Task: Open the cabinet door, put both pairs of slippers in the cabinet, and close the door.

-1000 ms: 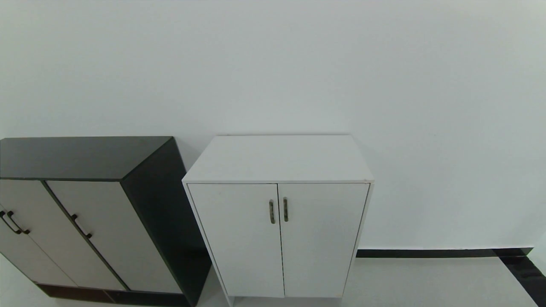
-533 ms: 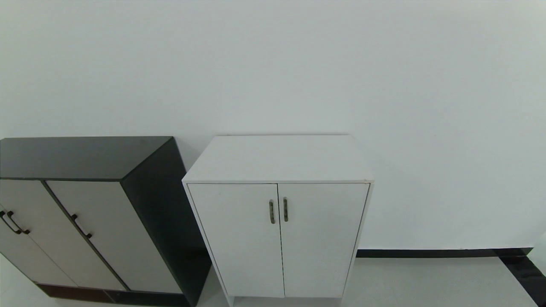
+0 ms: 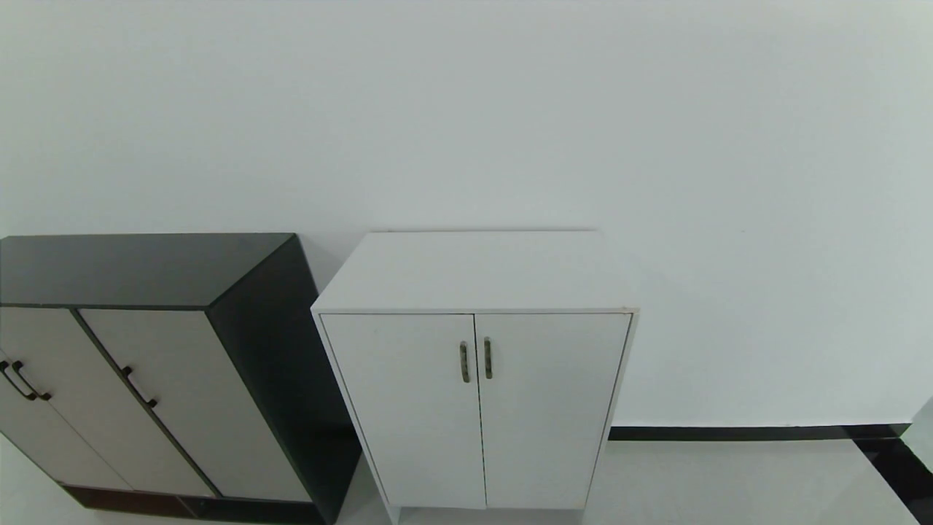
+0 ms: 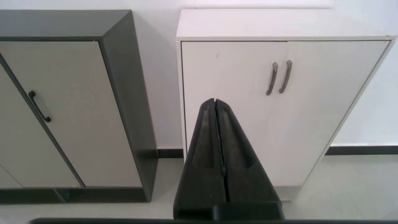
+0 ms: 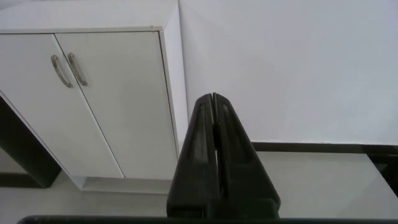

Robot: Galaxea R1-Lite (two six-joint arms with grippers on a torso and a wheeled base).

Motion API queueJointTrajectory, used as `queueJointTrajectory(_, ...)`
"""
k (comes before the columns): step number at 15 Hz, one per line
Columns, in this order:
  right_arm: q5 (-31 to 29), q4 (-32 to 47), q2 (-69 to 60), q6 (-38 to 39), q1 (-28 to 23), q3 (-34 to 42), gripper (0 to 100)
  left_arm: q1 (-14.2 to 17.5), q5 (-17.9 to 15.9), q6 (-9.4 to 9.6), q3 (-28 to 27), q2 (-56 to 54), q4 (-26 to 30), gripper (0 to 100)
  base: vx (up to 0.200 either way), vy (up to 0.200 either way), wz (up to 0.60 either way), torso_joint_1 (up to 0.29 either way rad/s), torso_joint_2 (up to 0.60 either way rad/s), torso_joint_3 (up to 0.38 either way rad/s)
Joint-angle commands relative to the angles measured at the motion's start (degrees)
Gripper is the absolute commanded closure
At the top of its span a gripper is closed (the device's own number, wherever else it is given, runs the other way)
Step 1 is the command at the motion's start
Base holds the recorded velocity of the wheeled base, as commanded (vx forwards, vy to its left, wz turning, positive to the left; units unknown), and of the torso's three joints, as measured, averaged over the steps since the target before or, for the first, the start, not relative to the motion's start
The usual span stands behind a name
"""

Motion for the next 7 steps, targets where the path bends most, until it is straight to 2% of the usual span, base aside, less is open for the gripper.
queueJointTrajectory(1, 0.0, 0.0, 0.1, 0.0, 0.0, 0.0, 100, 0.0, 0.0, -0.04, 0.0, 0.0, 0.0, 100, 0.000, 0.000, 0.00, 0.000, 0.00, 0.000)
queueJointTrajectory(7, 0.0, 0.0, 0.1, 0.0, 0.0, 0.0, 100, 0.0, 0.0, -0.04, 0.0, 0.0, 0.0, 100, 0.000, 0.000, 0.00, 0.000, 0.00, 0.000)
